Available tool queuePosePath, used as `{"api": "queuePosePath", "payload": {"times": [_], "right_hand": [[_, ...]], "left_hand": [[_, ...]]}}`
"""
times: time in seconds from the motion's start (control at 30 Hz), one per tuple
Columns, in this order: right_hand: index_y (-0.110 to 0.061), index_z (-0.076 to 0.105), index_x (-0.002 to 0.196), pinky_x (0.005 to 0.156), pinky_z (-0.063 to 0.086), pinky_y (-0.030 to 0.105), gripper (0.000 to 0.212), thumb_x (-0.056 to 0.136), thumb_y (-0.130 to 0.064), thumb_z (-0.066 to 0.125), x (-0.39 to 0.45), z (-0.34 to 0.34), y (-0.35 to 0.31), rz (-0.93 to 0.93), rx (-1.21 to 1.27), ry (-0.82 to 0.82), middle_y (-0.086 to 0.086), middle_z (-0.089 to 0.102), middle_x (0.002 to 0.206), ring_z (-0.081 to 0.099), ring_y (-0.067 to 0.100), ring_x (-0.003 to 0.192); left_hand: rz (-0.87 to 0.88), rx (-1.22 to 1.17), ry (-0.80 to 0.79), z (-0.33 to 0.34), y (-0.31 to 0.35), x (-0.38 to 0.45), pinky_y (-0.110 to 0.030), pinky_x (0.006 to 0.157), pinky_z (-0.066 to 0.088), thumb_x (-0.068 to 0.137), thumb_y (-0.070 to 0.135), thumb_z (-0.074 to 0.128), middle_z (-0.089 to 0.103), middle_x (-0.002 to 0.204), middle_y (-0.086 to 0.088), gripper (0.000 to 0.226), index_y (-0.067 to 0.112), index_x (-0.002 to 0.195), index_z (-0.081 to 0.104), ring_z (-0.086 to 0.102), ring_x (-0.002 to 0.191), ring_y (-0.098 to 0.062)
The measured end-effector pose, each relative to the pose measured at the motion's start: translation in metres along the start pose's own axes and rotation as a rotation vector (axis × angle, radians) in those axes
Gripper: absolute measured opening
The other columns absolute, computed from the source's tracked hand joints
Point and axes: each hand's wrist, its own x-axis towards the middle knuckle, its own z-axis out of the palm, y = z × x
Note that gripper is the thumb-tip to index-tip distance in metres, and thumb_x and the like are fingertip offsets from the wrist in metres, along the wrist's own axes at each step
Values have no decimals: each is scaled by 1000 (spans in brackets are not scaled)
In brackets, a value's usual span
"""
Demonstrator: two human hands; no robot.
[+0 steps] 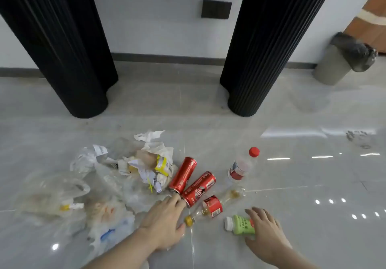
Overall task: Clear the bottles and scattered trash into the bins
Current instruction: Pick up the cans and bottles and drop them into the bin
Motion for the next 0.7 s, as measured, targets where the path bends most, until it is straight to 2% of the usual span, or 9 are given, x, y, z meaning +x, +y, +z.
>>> {"api": "queuePosePath", "payload": {"times": [0.1,0.2,0.27,0.37,0.43,0.53,0.6,0.7], "right_hand": [[-33,27,152,117,27,36,73,85,-39,54,6,12,-2,-26,-53,-47,-8,32,152,26,22,145],[-33,37,144,107,35,38,56,90,-34,54,3,23,-9,6,-96,-48,-7,42,140,39,23,133],[-32,42,138,102,36,40,49,91,-37,55,0,30,-13,-24,-165,-74,-6,45,135,42,24,129],[-30,43,130,99,38,41,45,89,-46,52,-4,32,-17,-43,-95,-111,-7,51,131,47,23,127],[-31,43,118,92,40,39,41,85,-54,50,-6,33,-18,-41,-26,-111,-9,55,124,51,21,122],[-33,36,111,76,43,38,38,82,-53,49,-8,31,-19,-7,121,-28,-10,59,107,58,21,109],[-36,33,126,71,42,37,50,81,-49,50,-5,27,-19,15,187,51,-10,62,111,63,24,103],[-41,23,142,71,46,36,71,78,-50,52,0,24,-15,39,238,135,-13,62,122,66,23,99]], "left_hand": [[39,20,-40,17,15,9,-39,95,45,89,44,45,41,128,0,41,22,123,47,51,116,-24],[6,-19,-120,32,27,8,-38,96,44,89,39,53,37,135,-1,37,23,122,48,46,121,-24],[8,-3,-189,41,30,8,-40,103,42,88,38,56,31,145,-4,38,24,123,51,38,131,-27],[24,43,-318,49,35,11,-47,112,36,86,34,57,20,157,-11,53,25,138,47,26,140,-33],[22,31,-336,50,37,14,-46,111,37,87,31,56,29,150,-10,55,27,141,45,28,137,-31],[113,-43,-221,49,36,16,-41,106,41,95,31,51,36,134,-5,36,30,131,49,38,127,-26],[204,-85,-128,41,37,17,-40,98,45,101,32,43,36,126,-3,22,31,123,46,45,118,-24],[306,-90,-53,33,38,17,-38,82,45,103,29,41,37,122,-3,23,35,126,39,49,107,-24]]}}
